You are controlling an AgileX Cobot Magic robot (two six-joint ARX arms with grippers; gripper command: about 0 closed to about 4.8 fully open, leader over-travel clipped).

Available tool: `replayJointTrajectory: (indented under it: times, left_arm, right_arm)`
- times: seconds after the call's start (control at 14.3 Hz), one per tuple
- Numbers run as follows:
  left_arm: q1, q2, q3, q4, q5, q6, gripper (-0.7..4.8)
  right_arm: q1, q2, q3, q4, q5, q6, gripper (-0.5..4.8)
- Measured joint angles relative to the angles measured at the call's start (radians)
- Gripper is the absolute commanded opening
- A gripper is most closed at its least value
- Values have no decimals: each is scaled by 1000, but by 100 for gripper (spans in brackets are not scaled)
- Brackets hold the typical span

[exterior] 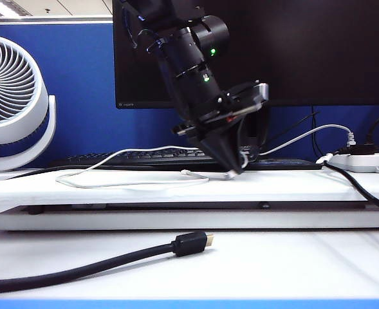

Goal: Pick up the Type-C charging cable and the charging base, insert one end of the Type-C charger into the corresponding slot on the base, and finally place the plugged-in charger back on the table.

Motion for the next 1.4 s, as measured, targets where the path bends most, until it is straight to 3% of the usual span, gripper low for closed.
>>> replayJointTrajectory:
  times: [0.35,0.56,0.77,1.12,1.26,1.4]
  left_arm:
    - [48,-43,79,14,304,-133,-6]
    - [84,-130,79,164,475,-269,-6]
    - [98,-237,80,412,520,-400,-6]
    - [99,-375,82,1008,521,-617,-6]
    - [99,-389,82,1160,526,-658,-6]
    - [99,-388,84,1315,542,-766,-6]
  right_arm:
    - [0,-11,0,-21,0,0,-1]
    - [0,-31,0,-22,2,0,-1]
    - [0,-59,0,-22,2,0,-1]
    - [0,-113,0,-2,-8,0,-1]
    - [0,-120,0,3,-21,0,-1]
    - [0,-129,0,10,-86,0,-1]
